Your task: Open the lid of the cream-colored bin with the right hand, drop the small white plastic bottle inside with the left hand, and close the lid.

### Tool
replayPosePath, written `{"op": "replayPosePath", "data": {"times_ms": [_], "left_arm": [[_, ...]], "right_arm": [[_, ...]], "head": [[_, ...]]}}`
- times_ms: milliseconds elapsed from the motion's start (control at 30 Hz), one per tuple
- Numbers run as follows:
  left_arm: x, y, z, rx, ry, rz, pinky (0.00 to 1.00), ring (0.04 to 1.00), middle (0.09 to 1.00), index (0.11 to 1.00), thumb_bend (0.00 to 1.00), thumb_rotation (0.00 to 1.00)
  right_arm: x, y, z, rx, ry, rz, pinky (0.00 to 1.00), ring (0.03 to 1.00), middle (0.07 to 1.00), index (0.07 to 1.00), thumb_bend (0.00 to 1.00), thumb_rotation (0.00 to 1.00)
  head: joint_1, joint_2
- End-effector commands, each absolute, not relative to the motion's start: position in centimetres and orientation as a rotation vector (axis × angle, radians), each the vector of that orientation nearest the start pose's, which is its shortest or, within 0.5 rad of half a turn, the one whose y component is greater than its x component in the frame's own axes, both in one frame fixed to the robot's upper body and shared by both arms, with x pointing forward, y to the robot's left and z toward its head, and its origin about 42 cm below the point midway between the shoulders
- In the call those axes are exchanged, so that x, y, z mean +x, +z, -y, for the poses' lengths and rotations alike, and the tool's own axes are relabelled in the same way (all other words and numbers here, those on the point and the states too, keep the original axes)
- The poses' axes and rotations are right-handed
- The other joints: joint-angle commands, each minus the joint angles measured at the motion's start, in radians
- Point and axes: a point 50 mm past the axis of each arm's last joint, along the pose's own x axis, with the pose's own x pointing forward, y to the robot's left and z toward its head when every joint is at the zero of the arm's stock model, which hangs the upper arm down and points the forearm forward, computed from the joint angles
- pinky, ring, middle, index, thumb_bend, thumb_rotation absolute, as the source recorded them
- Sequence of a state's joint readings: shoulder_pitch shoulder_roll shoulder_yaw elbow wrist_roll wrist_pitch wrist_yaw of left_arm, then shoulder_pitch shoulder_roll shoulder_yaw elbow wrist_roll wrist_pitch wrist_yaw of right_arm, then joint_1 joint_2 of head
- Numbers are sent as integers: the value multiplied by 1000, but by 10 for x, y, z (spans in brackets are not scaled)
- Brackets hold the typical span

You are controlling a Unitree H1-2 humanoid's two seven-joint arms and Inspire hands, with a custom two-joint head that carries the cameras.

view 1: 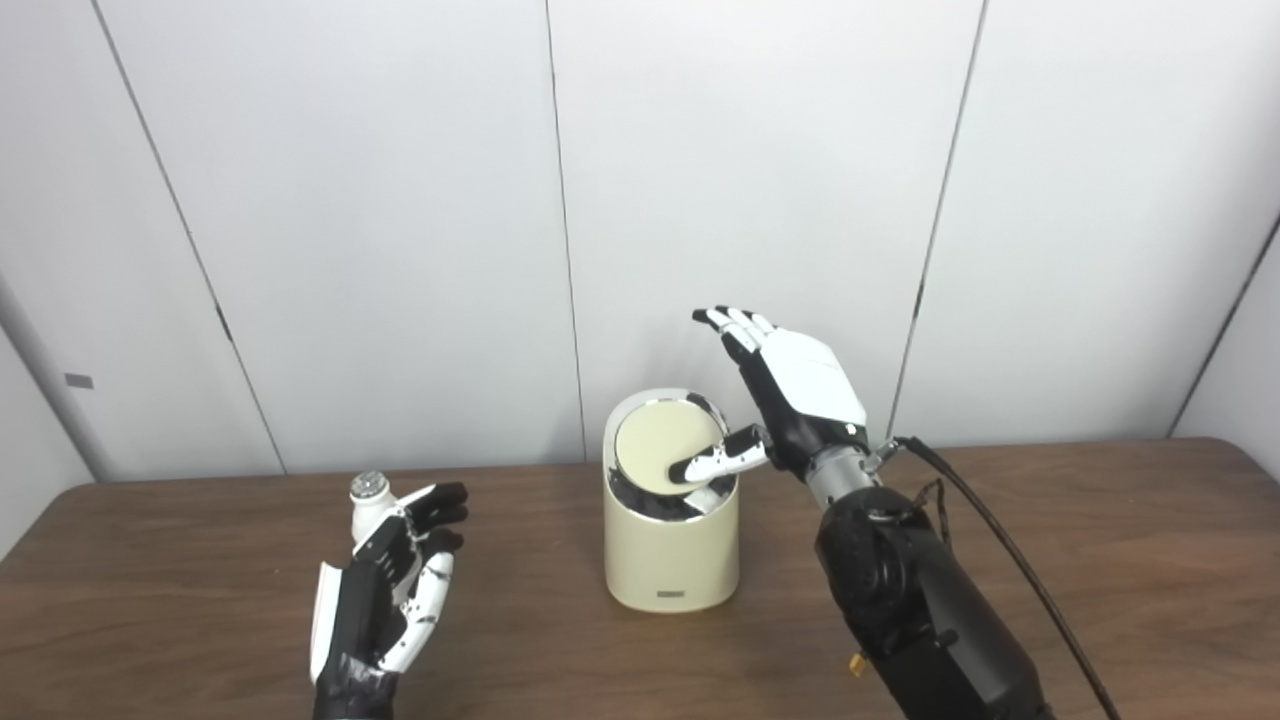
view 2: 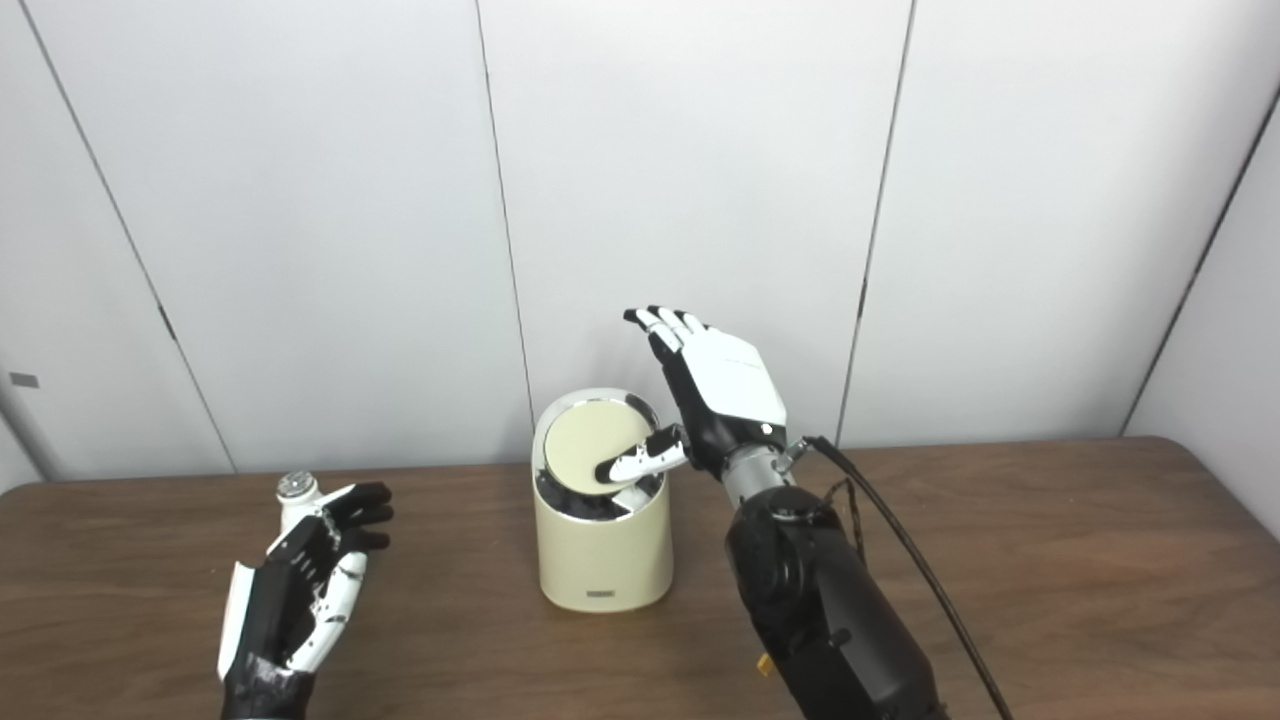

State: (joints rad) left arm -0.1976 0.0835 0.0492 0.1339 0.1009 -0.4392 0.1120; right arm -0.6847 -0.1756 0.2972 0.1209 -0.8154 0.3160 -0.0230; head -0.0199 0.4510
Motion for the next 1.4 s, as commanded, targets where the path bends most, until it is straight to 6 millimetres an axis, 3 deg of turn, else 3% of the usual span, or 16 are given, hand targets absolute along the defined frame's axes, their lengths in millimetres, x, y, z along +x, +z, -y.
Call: {"op": "replayPosePath", "data": {"times_ms": [0,100,167,200,300,467,533,733,867,1067,1267,1367], "left_arm": [[345,172,-238,140,80,602,646,734,757,737,223,510],[345,172,-238,140,81,602,642,734,757,737,226,504],[346,172,-238,141,82,602,642,734,757,736,227,506],[346,172,-238,141,81,602,641,732,755,734,225,502],[347,171,-238,144,82,600,639,730,754,733,229,500],[347,171,-237,136,80,596,637,730,756,734,237,510],[347,170,-238,136,81,596,637,730,755,733,235,506],[347,170,-237,139,81,594,644,732,756,734,232,503],[347,170,-237,136,82,593,644,734,756,732,231,505],[348,170,-239,138,83,594,638,727,754,732,235,499],[348,170,-240,141,82,592,639,728,753,733,229,500],[348,169,-241,144,83,591,637,726,754,736,228,501]], "right_arm": [[453,302,151,-1080,-79,409,945,960,945,910,964,217],[452,301,152,-1062,-74,408,945,959,945,908,925,333],[452,301,153,-1051,-69,408,944,960,946,910,862,477],[452,301,153,-1044,-66,408,941,962,946,912,816,624],[451,301,154,-1029,-56,406,936,964,949,916,793,806],[451,301,156,-1003,-43,409,928,964,948,917,757,931],[450,301,157,-995,-38,417,914,954,939,909,785,968],[448,301,161,-950,-25,423,881,934,926,900,888,1000],[443,301,166,-841,5,433,917,950,938,913,924,997],[430,299,177,-682,19,497,847,938,955,945,1000,908],[408,290,188,-517,-71,587,804,919,953,937,1000,778],[395,285,192,-486,-123,639,723,856,897,871,791,683]], "head": [[-1,3],[-2,3],[-3,3],[-2,2],[-1,0],[-1,-4],[-1,-4],[-1,-6],[-2,-8],[-5,-8],[-6,-8],[-10,-10]]}}
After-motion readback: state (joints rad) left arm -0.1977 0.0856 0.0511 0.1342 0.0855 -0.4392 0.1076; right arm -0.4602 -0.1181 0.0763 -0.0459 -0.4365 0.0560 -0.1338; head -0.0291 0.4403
